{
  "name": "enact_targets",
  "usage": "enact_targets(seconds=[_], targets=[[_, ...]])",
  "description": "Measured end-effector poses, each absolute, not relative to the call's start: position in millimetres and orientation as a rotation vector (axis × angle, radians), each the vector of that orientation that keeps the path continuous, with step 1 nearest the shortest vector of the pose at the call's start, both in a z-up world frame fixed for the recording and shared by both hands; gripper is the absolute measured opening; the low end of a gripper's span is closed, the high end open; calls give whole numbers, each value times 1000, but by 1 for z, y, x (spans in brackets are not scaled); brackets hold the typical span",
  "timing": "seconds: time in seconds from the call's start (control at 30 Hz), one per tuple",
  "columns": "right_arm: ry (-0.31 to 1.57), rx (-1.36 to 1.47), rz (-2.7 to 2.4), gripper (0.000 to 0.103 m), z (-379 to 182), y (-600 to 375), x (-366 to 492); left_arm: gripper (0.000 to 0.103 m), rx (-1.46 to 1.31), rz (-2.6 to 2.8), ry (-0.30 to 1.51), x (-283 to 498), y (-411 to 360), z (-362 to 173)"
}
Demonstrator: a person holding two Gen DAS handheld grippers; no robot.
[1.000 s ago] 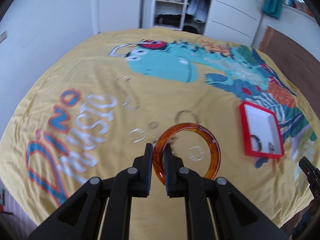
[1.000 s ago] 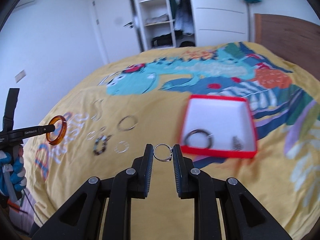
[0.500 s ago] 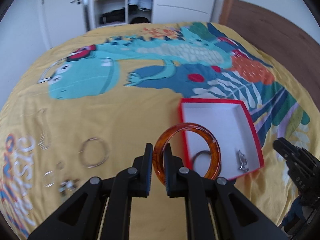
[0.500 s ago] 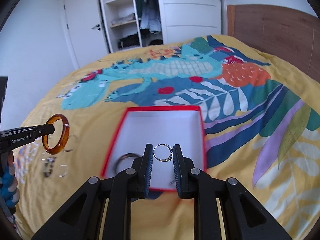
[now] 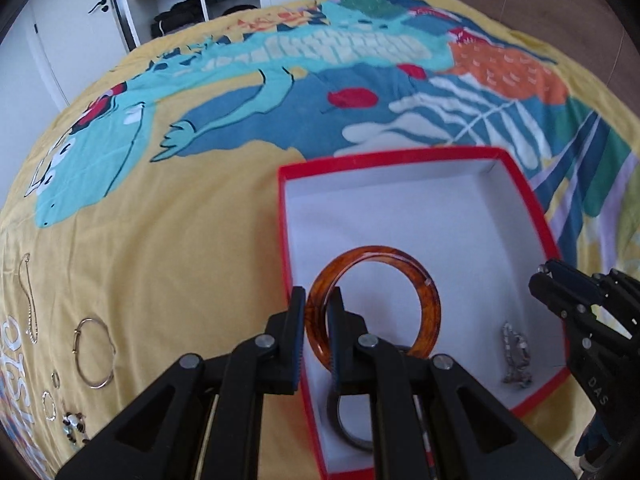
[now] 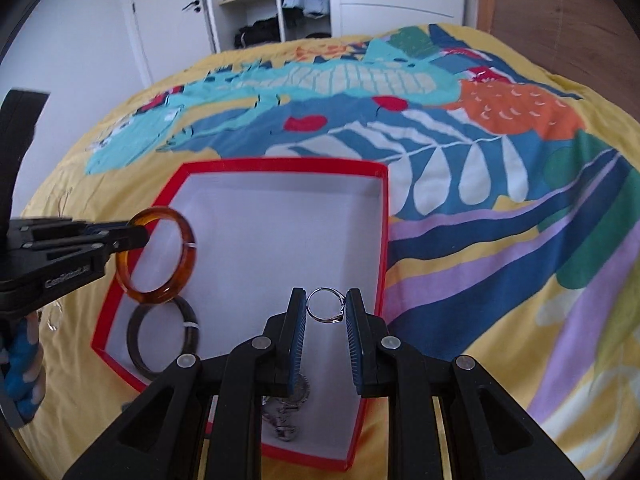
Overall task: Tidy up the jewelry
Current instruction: 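Carry the amber bangle and silver ring into the red box and release both, then withdraw both tools from the box back over the remaining jewelry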
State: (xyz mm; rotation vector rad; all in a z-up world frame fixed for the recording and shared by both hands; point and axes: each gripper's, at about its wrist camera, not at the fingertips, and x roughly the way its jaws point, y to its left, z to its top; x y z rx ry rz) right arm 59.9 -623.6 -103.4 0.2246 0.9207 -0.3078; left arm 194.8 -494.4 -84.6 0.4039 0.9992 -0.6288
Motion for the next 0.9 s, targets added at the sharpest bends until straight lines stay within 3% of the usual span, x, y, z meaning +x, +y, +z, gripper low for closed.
enact_targets(seconds=[0.73, 0.9], targets=[[1049, 45, -230, 19, -128, -608, 83, 13, 499, -630, 1035, 197, -517, -113], [1029, 66, -249, 27, -114, -611, 70, 13, 485, -651, 1045, 197, -513, -104]])
